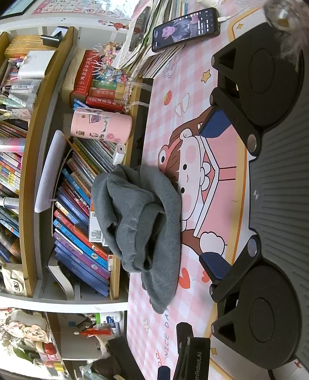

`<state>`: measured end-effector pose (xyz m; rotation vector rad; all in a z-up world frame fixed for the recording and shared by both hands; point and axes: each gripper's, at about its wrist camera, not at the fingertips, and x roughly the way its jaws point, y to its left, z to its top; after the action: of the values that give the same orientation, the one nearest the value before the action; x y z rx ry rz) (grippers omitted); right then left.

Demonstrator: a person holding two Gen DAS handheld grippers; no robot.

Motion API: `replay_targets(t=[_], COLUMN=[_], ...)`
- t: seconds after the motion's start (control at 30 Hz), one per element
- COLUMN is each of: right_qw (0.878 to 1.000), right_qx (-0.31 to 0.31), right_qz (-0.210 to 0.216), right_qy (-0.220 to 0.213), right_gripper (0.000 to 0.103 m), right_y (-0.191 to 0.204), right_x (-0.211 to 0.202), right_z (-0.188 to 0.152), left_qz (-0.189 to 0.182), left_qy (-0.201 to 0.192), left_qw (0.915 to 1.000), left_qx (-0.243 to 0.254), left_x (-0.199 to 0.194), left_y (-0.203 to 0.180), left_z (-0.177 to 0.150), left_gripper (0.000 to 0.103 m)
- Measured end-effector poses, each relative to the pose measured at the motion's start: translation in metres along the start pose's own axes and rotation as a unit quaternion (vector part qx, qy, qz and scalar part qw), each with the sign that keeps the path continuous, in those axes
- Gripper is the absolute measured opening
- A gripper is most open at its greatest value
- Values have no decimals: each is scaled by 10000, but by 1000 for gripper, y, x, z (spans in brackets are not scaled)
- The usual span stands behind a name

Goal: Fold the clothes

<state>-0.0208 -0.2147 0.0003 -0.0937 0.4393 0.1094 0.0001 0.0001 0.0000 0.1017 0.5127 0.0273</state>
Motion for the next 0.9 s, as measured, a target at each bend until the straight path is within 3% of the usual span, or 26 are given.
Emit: replay_targets(t=[0.9], right_qw=[10000], right_qx=[39], right_qz=[-6], right_qy=[57], right_gripper=[103], right_y=[0], right_x=[3], right_z=[0], left_qz=[2], left_qy=[46], left_qw=[10000], left_qx=[-59], left_x=[2], left_y=[2], left_z=[0], left_gripper=[103])
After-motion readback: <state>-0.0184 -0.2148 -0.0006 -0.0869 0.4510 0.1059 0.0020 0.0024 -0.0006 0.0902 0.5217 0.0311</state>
